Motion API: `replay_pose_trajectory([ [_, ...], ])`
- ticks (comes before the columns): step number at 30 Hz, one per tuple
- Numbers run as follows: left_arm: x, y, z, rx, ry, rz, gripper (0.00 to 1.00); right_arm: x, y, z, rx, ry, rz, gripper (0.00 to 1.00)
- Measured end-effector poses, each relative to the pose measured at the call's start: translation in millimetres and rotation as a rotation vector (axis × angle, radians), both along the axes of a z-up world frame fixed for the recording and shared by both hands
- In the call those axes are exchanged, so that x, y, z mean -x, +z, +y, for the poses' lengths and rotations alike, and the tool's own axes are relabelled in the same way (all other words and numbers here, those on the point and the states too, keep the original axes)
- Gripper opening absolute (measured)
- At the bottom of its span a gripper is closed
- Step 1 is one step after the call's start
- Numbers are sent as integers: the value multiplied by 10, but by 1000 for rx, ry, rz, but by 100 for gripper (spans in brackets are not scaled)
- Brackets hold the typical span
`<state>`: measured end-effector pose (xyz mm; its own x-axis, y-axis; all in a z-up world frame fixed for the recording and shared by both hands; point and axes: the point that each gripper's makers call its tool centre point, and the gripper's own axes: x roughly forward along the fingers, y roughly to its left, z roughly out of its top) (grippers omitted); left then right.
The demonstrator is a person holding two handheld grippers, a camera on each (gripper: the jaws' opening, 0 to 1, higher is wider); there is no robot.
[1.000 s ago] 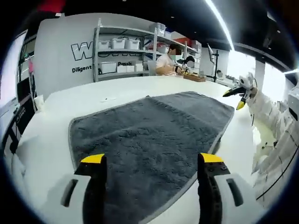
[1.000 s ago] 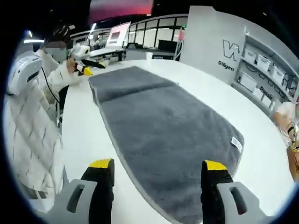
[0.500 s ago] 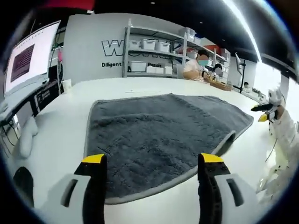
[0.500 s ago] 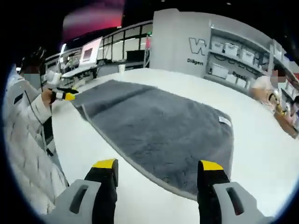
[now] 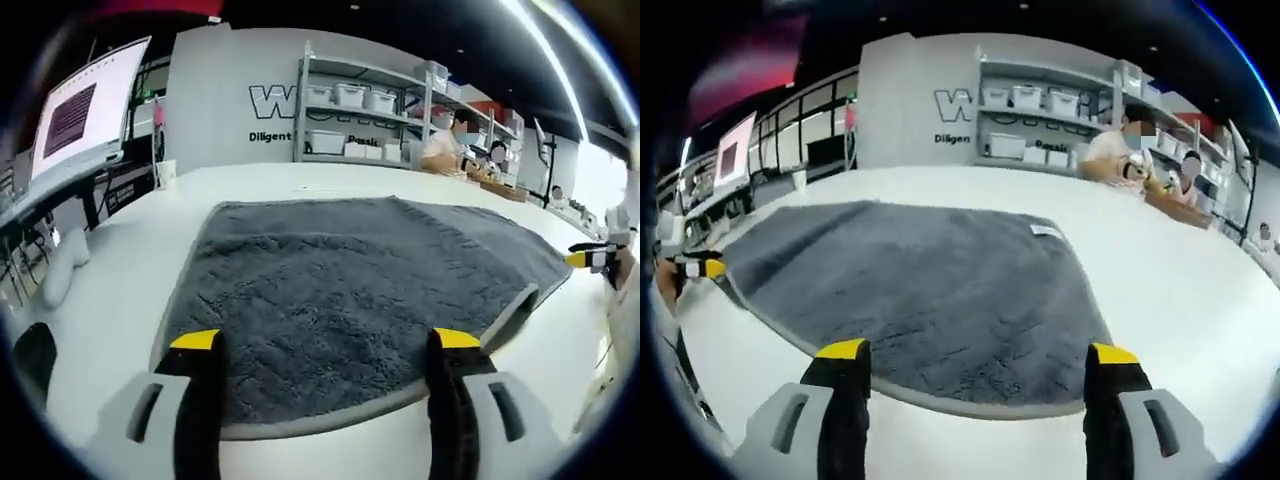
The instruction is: Open the folded towel by lifting each exposed corner and separating the folded layers until the towel lies flat within the target outline without major curled edges
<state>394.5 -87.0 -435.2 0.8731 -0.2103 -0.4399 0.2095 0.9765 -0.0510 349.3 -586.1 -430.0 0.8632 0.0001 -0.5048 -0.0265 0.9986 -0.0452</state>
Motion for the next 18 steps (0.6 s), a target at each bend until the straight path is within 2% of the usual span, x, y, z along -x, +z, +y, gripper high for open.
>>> replay_pose_trajectory([
  [4, 7, -33, -12, -45, -9, 0, 82, -3, -83, 30, -32, 0, 20, 89],
  [7, 3, -29, -9, -45, -7, -2, 83, 6, -143, 44, -33, 2, 36, 89],
  [18, -7, -34, 28, -50, -25, 6, 83, 17, -145, 8, -44, 43, 28, 88],
])
